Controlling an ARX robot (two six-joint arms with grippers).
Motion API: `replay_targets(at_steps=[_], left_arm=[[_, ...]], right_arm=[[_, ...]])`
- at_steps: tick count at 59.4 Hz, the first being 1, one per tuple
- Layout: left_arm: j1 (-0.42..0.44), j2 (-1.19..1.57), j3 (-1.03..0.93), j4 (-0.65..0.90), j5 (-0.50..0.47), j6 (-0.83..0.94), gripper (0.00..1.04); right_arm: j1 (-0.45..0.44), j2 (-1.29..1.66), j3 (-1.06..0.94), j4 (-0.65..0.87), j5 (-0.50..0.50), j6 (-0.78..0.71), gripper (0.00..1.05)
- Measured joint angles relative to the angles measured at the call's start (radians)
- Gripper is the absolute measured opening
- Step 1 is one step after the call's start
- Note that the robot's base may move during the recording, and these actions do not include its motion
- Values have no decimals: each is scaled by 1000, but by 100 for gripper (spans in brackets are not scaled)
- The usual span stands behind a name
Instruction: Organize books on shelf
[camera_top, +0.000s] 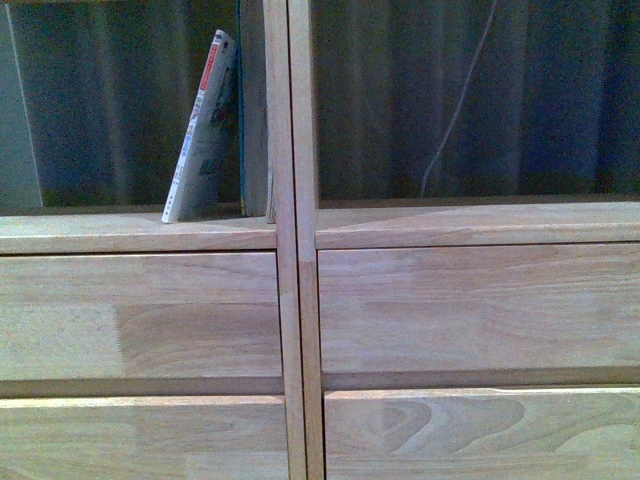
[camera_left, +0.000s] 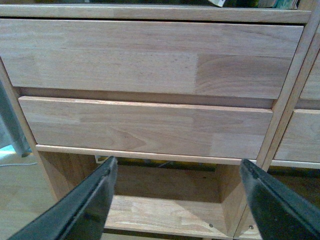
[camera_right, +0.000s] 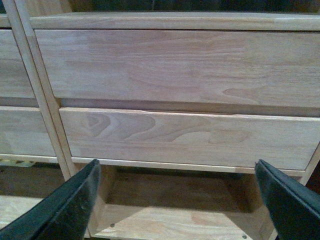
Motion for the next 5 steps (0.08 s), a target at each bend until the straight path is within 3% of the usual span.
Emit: replay_targets(at_steps=[3,5], left_arm=[[0,0,0,0,0,0,98],[0,0,0,0,0,0,99]], right_arm=[[0,0,0,0,0,0,97],[0,0,0,0,0,0,98]])
